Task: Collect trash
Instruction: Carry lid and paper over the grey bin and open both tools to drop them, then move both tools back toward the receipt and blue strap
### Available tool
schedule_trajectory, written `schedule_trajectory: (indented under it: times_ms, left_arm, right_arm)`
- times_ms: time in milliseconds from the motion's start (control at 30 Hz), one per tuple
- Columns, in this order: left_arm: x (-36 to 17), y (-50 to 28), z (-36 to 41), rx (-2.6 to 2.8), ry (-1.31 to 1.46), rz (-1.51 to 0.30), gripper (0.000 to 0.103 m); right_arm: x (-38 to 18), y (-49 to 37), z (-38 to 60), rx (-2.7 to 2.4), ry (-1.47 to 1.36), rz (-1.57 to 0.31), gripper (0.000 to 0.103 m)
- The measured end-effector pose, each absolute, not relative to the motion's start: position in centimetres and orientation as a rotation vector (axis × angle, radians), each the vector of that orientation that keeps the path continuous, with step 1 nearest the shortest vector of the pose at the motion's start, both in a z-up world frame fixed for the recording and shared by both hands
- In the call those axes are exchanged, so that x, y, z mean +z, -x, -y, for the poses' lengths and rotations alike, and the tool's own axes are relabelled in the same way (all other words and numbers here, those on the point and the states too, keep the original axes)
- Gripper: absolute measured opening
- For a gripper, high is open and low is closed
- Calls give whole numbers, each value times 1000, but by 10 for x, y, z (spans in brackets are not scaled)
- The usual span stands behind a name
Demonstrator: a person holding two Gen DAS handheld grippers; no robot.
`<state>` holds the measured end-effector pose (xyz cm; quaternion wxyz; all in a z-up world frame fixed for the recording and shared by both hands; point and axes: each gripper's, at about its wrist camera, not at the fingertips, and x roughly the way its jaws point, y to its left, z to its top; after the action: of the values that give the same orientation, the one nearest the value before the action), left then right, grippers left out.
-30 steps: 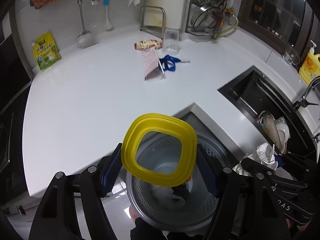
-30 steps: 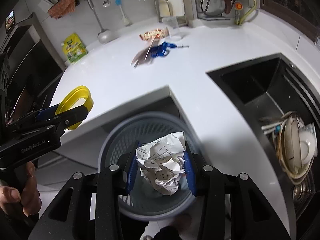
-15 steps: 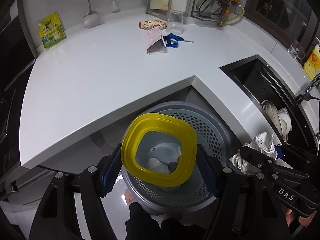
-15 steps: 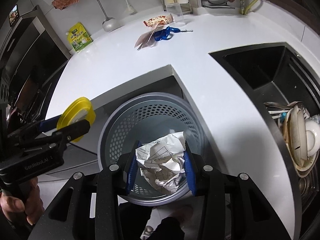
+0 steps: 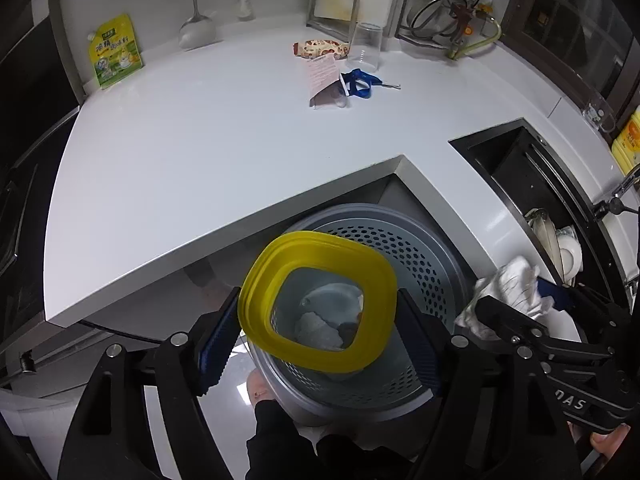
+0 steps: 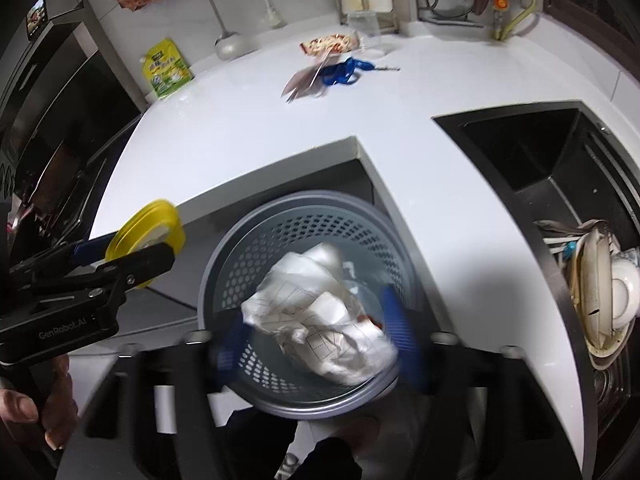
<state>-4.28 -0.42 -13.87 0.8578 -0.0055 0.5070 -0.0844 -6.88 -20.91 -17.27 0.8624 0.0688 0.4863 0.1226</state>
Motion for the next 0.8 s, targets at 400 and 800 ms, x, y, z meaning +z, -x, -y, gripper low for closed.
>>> schedule_trajectory:
  times_ms: [400, 800]
  left_arm:
    - [-137, 43, 3, -162, 18, -1060, 81]
    - [-130, 43, 3, -151, 2, -1036, 84]
  right_arm:
    - [-176, 71, 222, 242, -174, -1038, 71]
    - [-176, 69, 225, 245, -178, -1034, 71]
